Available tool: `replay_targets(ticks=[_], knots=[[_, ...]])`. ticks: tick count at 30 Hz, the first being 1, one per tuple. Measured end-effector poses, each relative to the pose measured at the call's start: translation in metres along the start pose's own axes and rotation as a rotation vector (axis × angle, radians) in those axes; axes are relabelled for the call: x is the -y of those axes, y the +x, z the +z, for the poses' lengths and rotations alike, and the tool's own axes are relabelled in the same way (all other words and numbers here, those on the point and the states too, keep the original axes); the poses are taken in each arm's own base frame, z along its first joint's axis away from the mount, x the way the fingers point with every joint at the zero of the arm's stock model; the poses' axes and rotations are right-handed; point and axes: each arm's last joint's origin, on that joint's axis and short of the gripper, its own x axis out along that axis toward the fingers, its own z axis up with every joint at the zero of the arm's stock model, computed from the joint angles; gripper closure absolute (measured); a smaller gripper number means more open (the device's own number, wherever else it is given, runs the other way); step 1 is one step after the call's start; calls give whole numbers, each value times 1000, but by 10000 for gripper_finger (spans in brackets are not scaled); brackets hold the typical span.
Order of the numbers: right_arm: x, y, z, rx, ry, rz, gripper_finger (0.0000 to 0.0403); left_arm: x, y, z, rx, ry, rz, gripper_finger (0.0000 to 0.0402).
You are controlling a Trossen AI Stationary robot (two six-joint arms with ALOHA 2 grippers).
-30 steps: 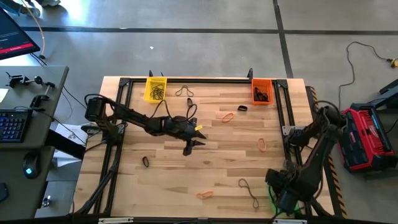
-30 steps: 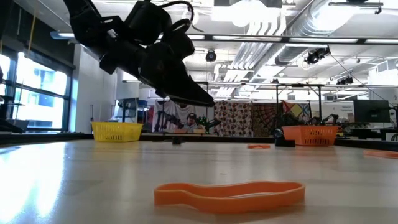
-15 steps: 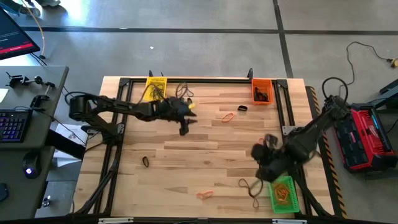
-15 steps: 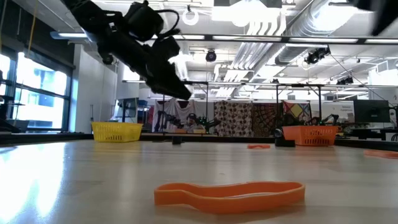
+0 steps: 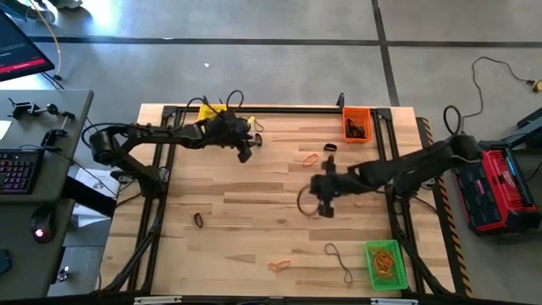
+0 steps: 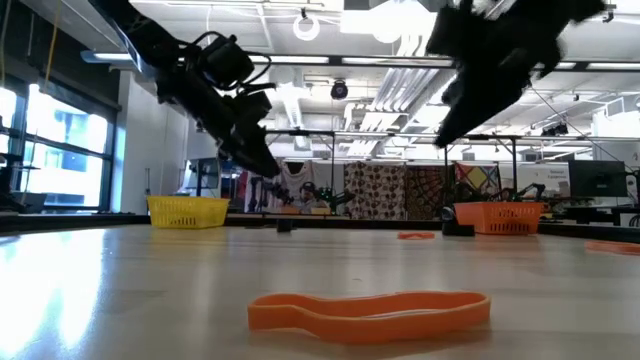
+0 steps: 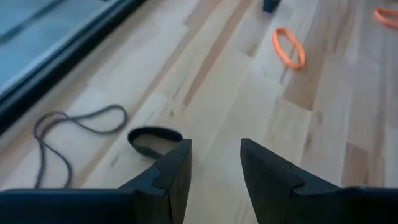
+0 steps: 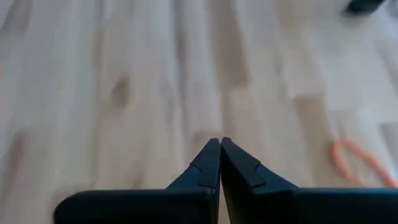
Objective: Sort rubber bands into baskets
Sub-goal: Put the black rubber band into the orange bin
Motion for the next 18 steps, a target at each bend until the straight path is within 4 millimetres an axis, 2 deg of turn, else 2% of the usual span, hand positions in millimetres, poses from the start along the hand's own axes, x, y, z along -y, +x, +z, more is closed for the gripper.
replay_targets(ticks=[4, 8, 13, 18], knots=[[25, 18, -4, 158, 45, -56, 402, 2, 4, -7, -63, 5, 0, 265], [40, 25, -7, 270, 86, -122, 403, 10, 12, -13, -92, 12, 1, 251], [47, 25, -4, 333, 115, -198, 403, 13, 24, -19, -93, 7, 133, 225], [46, 23, 2, 392, 91, -200, 403, 12, 40, -26, -89, -42, 161, 208]])
